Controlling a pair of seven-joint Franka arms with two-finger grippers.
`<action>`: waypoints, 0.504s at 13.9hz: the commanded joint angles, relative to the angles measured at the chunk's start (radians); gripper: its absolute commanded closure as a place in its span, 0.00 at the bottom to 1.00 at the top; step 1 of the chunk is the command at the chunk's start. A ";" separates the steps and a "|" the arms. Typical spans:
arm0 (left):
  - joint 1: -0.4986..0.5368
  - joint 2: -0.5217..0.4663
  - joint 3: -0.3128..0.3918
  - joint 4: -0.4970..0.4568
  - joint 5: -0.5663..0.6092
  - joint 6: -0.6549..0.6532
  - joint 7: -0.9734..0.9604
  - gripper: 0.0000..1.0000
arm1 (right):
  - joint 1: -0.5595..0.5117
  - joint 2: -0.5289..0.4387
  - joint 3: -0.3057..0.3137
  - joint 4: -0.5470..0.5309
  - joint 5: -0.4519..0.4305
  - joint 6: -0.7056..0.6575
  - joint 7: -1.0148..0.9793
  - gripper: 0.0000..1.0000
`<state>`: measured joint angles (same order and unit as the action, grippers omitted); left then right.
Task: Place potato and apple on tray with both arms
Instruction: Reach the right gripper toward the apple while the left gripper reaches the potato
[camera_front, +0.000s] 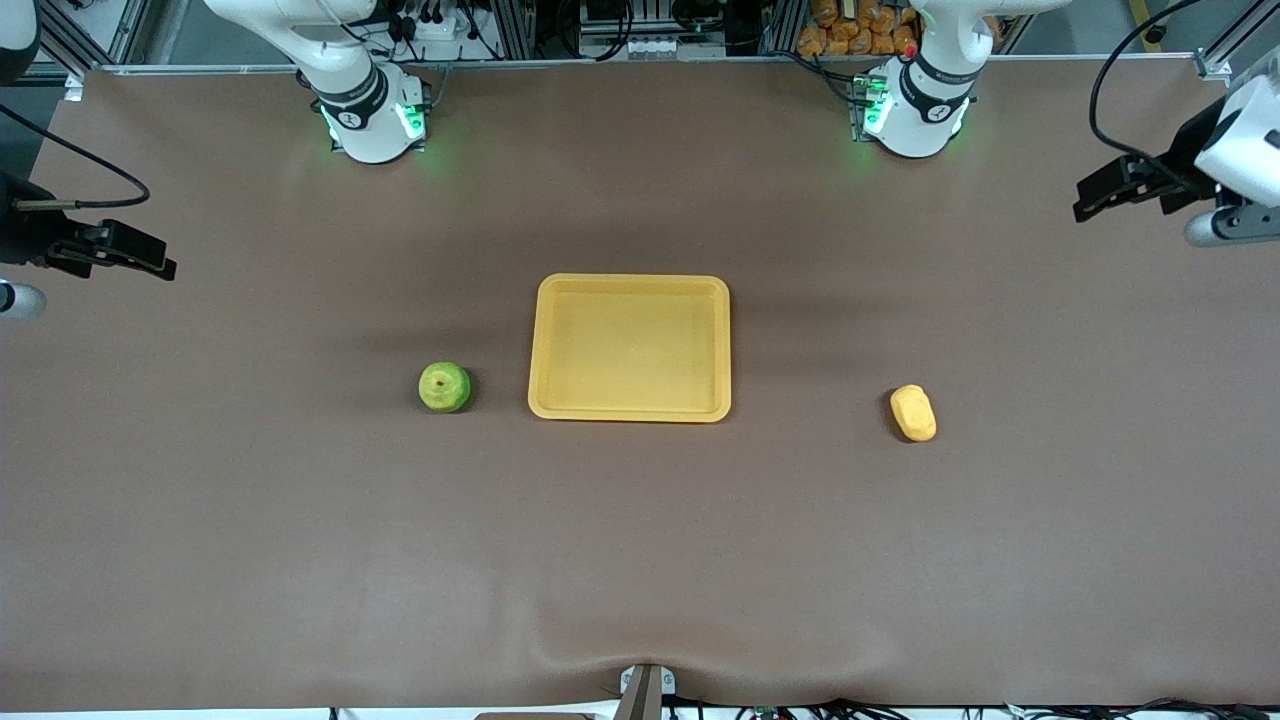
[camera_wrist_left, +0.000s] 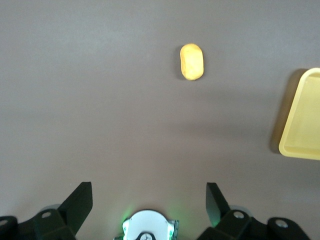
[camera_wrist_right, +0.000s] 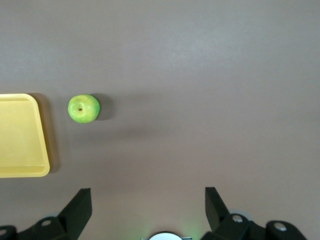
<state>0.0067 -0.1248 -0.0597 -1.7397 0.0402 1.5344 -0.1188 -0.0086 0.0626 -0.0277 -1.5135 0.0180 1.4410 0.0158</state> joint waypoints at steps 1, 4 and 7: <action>0.004 0.010 -0.006 -0.052 -0.002 0.075 0.002 0.00 | -0.019 0.003 0.015 0.013 -0.010 -0.008 -0.010 0.00; -0.001 0.034 -0.009 -0.099 -0.002 0.165 0.001 0.00 | -0.016 0.039 0.017 0.012 -0.007 -0.004 -0.002 0.00; -0.001 0.079 -0.011 -0.115 -0.003 0.200 -0.005 0.00 | -0.010 0.049 0.017 0.012 -0.004 0.001 -0.002 0.00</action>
<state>0.0024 -0.0623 -0.0647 -1.8406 0.0402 1.7084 -0.1188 -0.0085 0.0994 -0.0240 -1.5145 0.0181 1.4435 0.0158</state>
